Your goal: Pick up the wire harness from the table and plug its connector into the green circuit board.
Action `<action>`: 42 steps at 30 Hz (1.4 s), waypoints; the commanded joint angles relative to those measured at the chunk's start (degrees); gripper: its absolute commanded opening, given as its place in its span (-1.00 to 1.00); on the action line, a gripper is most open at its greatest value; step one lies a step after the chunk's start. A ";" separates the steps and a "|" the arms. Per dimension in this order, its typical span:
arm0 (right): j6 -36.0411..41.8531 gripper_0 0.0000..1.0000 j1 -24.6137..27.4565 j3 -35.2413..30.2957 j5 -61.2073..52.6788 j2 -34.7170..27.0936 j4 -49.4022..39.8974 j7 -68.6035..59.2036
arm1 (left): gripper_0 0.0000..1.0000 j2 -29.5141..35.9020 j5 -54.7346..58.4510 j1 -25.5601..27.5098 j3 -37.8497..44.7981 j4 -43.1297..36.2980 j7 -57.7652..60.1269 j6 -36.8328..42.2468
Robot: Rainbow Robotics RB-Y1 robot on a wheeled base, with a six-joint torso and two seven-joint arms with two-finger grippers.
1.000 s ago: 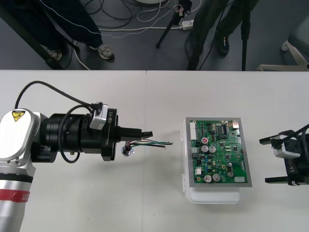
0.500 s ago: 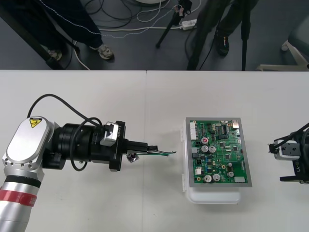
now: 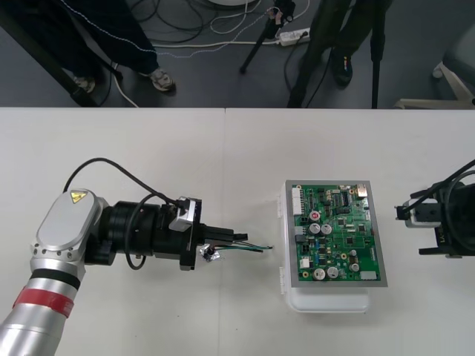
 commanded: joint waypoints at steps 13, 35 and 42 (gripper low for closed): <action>-0.31 1.00 -3.54 5.64 5.62 6.30 0.62 -5.00 | -1.00 -4.32 -0.58 -5.75 -6.62 1.95 -6.02 -1.51; -12.35 1.00 -4.51 7.31 15.11 10.17 -4.21 -13.88 | -1.00 -5.81 -2.07 -9.09 -9.17 2.04 -2.95 3.41; -12.35 1.00 -6.62 9.51 15.99 10.87 -4.30 -13.97 | -1.00 -5.81 -2.07 -9.35 -10.57 2.04 -1.80 5.79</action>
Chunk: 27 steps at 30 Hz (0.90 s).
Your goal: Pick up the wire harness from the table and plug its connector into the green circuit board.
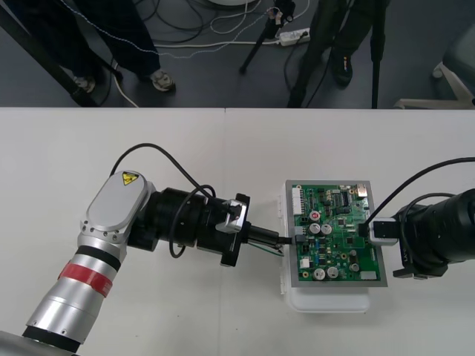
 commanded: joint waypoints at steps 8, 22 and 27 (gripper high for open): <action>-0.47 1.00 -4.63 2.84 1.52 2.38 -1.59 -0.66 | -1.00 -1.70 -0.42 -2.42 -3.57 -0.45 3.80 6.26; -0.47 1.00 -6.03 2.75 -0.59 3.52 -1.59 -0.66 | -1.00 -1.35 -1.21 -2.60 -3.57 -0.45 4.51 6.17; -0.47 1.00 -6.30 2.75 -1.21 4.05 -1.59 -0.83 | -1.00 -1.35 -1.21 -2.60 -3.57 -0.45 4.60 6.17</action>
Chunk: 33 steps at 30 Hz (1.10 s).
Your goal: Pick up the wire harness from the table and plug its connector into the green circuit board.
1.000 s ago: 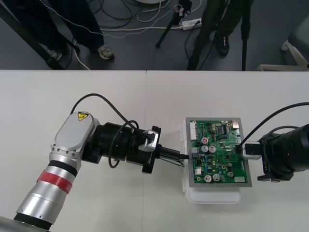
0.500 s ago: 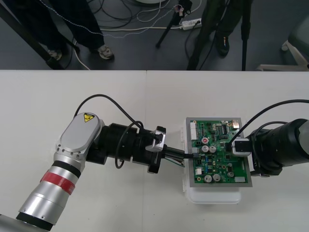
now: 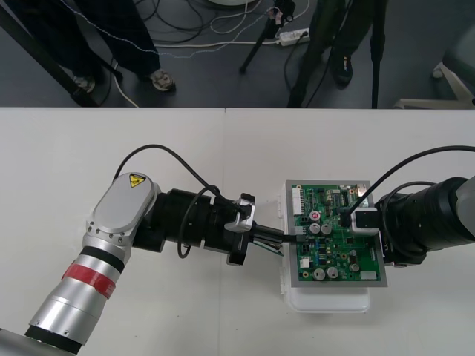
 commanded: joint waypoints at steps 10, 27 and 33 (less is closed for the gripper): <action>-0.39 1.00 -1.93 0.55 -1.94 1.92 -1.59 -0.83 | -1.00 -1.33 -0.10 -2.52 -1.63 -0.56 3.88 1.92; -0.39 1.00 -2.02 0.55 -2.82 2.01 -1.59 0.58 | -1.00 -2.30 0.16 -2.52 -2.16 -0.47 4.23 2.00; -0.30 1.00 -2.19 0.64 -3.26 2.01 -1.59 1.10 | -1.00 -2.47 0.07 -2.43 -2.16 -0.47 4.31 1.92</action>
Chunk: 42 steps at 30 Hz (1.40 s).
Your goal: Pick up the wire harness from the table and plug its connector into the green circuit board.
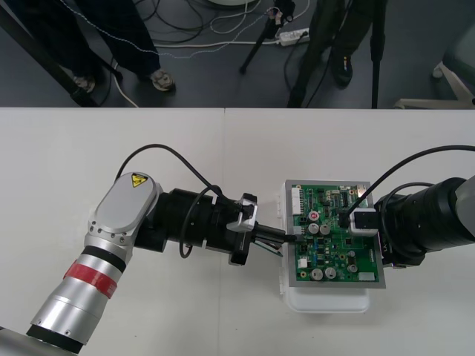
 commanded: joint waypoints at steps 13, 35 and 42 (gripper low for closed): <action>1.09 1.00 -2.21 0.55 -2.62 1.76 -1.62 3.21 | -1.00 -2.45 -0.52 -2.24 -1.75 -0.50 4.19 1.62; 1.97 1.00 -2.21 0.64 -2.54 1.76 -1.53 6.46 | -1.00 -3.24 -1.48 -2.16 -1.67 -0.50 4.45 1.62; 1.97 1.00 -2.30 0.55 -2.54 1.76 -1.62 6.46 | -1.00 -3.24 -1.48 -2.07 -1.49 -0.58 4.63 1.62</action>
